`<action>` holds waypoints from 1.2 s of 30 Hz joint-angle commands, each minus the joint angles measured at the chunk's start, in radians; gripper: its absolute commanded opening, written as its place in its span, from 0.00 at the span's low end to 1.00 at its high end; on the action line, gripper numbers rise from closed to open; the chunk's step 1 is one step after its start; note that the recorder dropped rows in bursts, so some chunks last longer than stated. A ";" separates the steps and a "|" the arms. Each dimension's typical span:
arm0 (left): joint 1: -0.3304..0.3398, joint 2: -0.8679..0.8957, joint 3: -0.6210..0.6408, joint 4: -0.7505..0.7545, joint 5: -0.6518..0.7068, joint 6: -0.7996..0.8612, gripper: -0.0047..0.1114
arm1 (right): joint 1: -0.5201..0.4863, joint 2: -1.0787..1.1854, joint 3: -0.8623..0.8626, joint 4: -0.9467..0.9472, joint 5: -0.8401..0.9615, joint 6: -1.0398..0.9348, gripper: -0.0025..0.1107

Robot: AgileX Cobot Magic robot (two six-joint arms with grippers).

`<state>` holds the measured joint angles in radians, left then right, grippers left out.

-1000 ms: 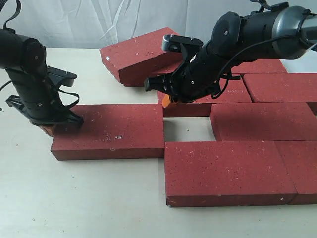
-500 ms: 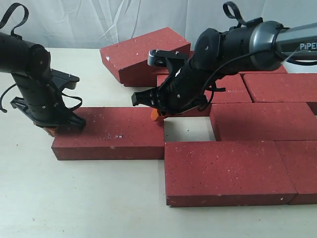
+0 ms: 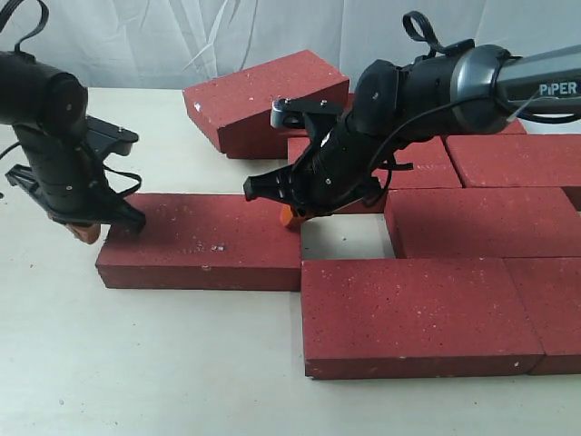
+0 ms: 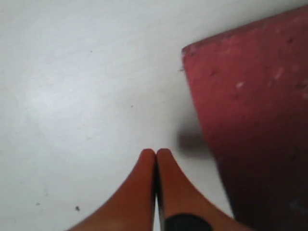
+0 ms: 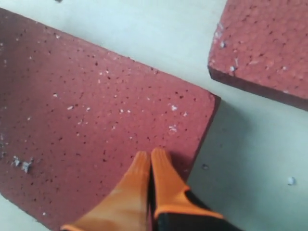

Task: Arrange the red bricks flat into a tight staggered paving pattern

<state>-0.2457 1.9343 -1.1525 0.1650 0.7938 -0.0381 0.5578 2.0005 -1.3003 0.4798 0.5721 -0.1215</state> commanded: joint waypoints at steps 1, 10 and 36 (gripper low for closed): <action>0.059 -0.046 -0.002 -0.009 0.028 -0.014 0.04 | 0.001 -0.046 -0.001 -0.008 -0.026 -0.007 0.01; 0.106 -0.110 -0.002 -0.036 0.058 -0.012 0.04 | -0.018 -0.189 -0.001 -0.011 0.088 0.002 0.01; 0.106 -0.101 -0.002 -0.198 0.012 0.086 0.04 | 0.159 -0.040 0.001 -0.149 0.329 0.033 0.01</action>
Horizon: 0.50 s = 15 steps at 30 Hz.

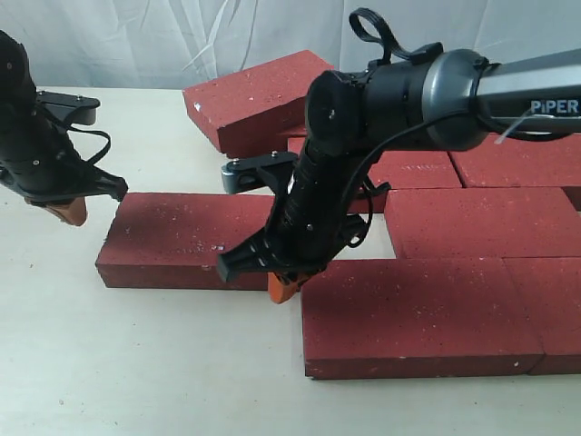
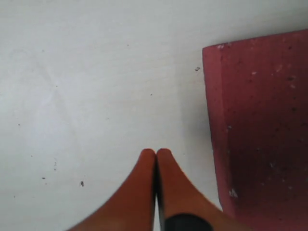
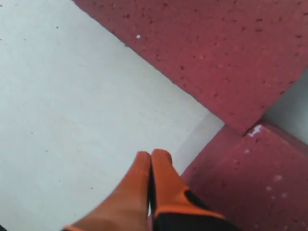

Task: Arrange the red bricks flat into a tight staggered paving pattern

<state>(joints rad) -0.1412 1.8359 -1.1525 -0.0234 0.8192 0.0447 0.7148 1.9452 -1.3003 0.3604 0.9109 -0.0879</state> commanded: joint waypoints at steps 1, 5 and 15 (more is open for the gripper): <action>0.001 0.002 -0.002 -0.010 -0.014 0.003 0.04 | 0.002 0.023 0.001 -0.030 -0.010 -0.001 0.01; 0.001 0.021 -0.002 -0.010 -0.012 0.003 0.04 | 0.002 0.044 0.001 -0.030 -0.060 0.007 0.01; 0.001 0.025 -0.002 -0.010 -0.012 0.013 0.04 | 0.002 0.044 0.001 -0.110 -0.151 0.103 0.01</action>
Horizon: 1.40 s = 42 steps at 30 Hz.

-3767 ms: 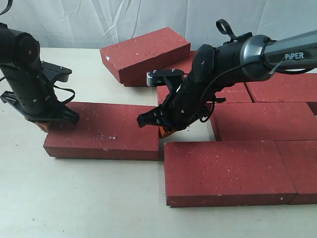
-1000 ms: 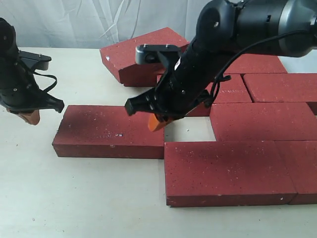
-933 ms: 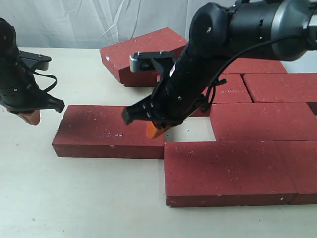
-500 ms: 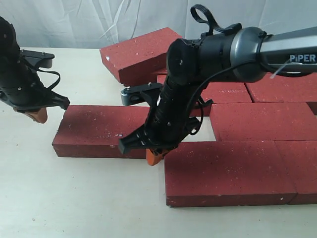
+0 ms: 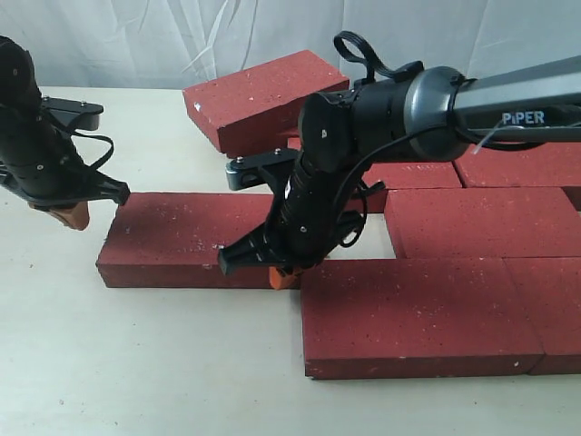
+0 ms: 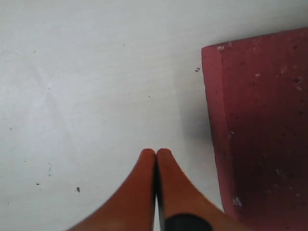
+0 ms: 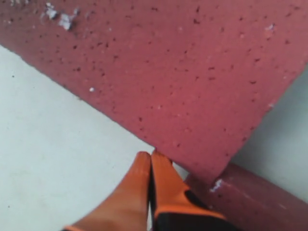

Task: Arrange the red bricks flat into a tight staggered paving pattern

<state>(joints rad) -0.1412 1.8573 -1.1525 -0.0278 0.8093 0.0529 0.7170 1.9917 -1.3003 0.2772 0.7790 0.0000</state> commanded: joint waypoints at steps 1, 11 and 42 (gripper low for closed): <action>0.001 0.004 -0.002 -0.006 -0.002 0.005 0.04 | 0.000 -0.003 0.001 -0.029 -0.027 0.019 0.01; 0.004 0.004 -0.002 0.028 0.000 -0.002 0.04 | 0.000 -0.012 0.001 -0.005 -0.023 0.024 0.01; -0.076 0.132 -0.002 -0.417 -0.030 0.243 0.04 | -0.068 -0.174 -0.002 -0.108 0.138 0.029 0.01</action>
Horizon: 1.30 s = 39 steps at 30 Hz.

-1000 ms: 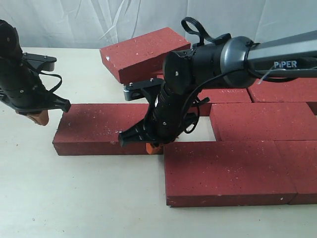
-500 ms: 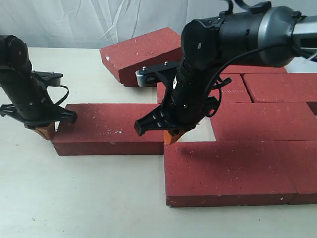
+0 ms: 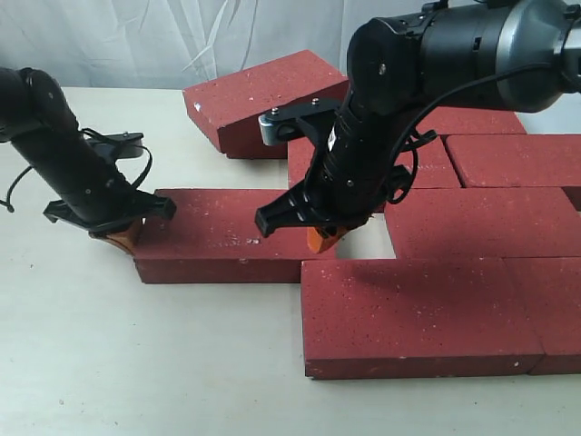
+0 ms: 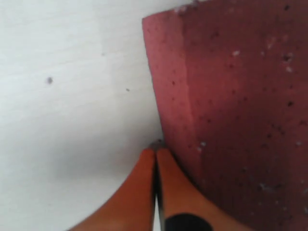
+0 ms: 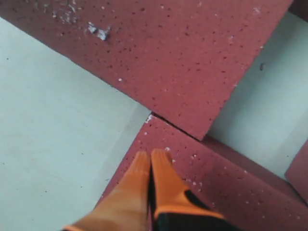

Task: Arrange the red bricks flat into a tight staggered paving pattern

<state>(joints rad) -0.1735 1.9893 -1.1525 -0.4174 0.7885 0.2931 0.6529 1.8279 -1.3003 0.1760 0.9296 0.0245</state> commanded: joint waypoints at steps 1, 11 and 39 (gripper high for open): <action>-0.052 0.000 -0.002 -0.027 -0.017 0.000 0.04 | -0.004 -0.010 -0.002 -0.007 -0.016 0.005 0.01; -0.111 0.000 -0.002 -0.111 -0.057 -0.005 0.04 | -0.004 -0.010 -0.002 -0.007 -0.019 0.006 0.01; -0.198 0.052 -0.002 -0.210 -0.136 0.013 0.04 | -0.004 -0.010 -0.002 -0.009 -0.034 0.006 0.01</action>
<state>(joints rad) -0.3533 2.0236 -1.1563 -0.5816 0.6699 0.2953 0.6529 1.8279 -1.3003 0.1760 0.9095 0.0306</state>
